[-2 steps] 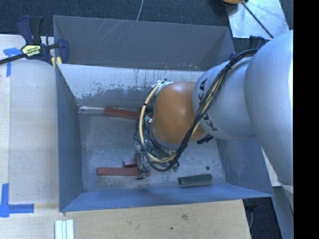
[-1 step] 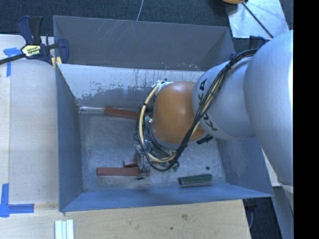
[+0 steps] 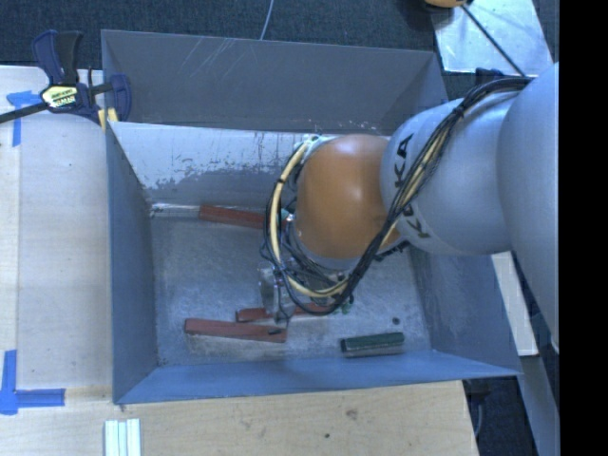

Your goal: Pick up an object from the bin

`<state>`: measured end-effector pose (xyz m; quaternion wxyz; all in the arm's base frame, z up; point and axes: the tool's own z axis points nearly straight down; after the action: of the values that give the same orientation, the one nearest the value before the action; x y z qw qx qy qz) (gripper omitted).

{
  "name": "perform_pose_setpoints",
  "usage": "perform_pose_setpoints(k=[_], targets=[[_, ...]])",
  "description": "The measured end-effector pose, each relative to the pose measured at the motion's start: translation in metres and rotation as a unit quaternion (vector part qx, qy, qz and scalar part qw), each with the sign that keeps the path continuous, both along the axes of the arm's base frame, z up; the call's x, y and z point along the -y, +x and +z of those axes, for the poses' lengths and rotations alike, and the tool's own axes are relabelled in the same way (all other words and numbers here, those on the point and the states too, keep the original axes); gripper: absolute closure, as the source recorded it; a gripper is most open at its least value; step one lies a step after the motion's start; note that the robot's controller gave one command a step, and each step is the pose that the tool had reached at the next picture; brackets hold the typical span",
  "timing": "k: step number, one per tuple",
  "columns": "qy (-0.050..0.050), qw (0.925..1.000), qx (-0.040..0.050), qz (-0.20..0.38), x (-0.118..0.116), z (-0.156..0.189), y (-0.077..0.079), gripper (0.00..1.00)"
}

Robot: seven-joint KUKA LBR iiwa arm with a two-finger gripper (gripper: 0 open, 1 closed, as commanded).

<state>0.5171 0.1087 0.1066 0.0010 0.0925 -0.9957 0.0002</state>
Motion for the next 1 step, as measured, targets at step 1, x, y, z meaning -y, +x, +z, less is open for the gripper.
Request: perform_pose_setpoints(k=[1], targets=[[-0.001, 0.9995, -0.0002, 0.032, -0.0345, 0.0582, -0.0161, 1.00]])
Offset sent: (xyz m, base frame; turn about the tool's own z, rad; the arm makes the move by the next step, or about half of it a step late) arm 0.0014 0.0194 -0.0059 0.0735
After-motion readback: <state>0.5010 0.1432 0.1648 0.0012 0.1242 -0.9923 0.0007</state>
